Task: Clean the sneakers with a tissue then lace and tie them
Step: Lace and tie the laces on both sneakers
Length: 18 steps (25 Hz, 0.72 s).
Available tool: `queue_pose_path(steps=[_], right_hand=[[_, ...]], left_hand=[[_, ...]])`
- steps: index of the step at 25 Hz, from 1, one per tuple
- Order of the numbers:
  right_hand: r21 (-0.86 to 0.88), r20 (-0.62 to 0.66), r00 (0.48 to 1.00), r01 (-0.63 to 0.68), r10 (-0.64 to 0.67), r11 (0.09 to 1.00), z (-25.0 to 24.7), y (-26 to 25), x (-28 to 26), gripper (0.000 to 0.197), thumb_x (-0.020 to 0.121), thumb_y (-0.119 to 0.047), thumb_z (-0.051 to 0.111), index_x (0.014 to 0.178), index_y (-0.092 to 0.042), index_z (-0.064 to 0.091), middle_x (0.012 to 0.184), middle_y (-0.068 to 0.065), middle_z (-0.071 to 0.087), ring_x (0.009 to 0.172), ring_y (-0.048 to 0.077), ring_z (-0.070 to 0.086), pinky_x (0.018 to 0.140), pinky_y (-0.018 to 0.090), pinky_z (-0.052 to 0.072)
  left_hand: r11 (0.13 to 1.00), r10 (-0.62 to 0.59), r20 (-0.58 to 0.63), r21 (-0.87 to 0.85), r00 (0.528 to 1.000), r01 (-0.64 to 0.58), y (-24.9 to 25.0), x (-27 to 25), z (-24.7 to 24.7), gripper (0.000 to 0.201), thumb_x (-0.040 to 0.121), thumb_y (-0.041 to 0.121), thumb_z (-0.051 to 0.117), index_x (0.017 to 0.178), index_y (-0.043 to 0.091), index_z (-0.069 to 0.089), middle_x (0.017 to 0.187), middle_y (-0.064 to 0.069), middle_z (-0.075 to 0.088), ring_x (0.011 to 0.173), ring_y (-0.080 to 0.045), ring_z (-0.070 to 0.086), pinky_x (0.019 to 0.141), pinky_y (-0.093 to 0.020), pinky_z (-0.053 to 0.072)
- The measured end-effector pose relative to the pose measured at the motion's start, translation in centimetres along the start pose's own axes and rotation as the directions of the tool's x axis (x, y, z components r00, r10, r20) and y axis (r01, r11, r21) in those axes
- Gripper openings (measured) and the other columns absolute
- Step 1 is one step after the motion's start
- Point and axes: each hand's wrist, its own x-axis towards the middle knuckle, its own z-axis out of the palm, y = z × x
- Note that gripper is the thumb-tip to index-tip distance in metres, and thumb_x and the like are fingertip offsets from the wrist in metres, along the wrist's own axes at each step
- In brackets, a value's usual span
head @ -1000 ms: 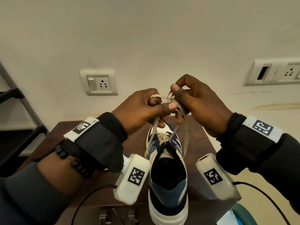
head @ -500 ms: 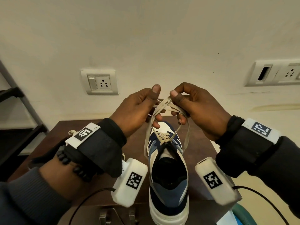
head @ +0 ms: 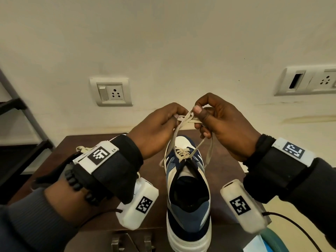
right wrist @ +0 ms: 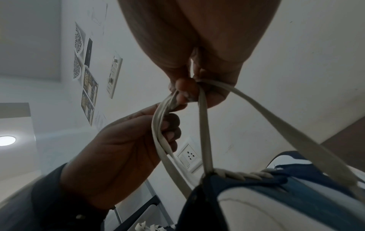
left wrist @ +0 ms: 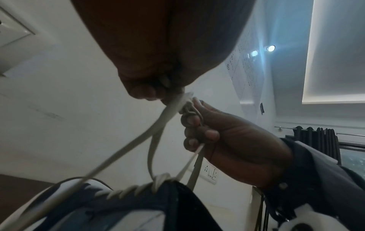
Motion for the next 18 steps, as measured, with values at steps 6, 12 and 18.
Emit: queue_pose_path(steps=[6, 12, 18], right_hand=[[-0.074, -0.031, 0.999, 0.032, -0.034, 0.997, -0.5, -0.9, -0.2, 0.021, 0.097, -0.030, 0.050, 0.096, -0.010, 0.055, 0.077, 0.009, 0.070, 0.064, 0.018, 0.064, 0.068, 0.031, 0.053], [-0.214, -0.078, 0.988, 0.111, -0.130, 0.970, -0.9, -2.3, 0.8, 0.021, 0.098, -0.032, 0.049, 0.096, -0.012, 0.055, 0.078, 0.001, 0.069, 0.074, 0.012, 0.066, 0.072, 0.030, 0.053], [0.017, 0.060, 0.982, -0.179, 0.178, 0.984, 0.3, -1.5, 1.3, 0.036, 0.095, -0.045, 0.048, 0.099, -0.009, 0.051, 0.078, 0.013, 0.072, 0.071, 0.030, 0.071, 0.066, 0.042, 0.057]], left_hand=[[0.968, 0.101, 0.106, 0.220, 0.989, -0.123, 0.3, -0.4, 0.1, 0.023, 0.097, 0.040, 0.046, 0.089, 0.022, 0.059, 0.083, 0.002, 0.058, 0.080, -0.015, 0.056, 0.072, -0.033, 0.044], [0.886, 0.201, 0.143, 0.395, 0.969, -0.242, 1.2, 0.3, -1.0, 0.027, 0.098, 0.035, 0.045, 0.072, 0.026, 0.044, 0.070, 0.004, 0.046, 0.064, -0.010, 0.043, 0.059, -0.027, 0.034], [0.829, 0.274, 0.072, 0.487, 0.959, -0.273, 1.1, 0.5, -1.7, 0.030, 0.099, 0.032, 0.043, 0.074, 0.015, 0.045, 0.068, 0.004, 0.045, 0.066, -0.017, 0.044, 0.060, -0.027, 0.033]])
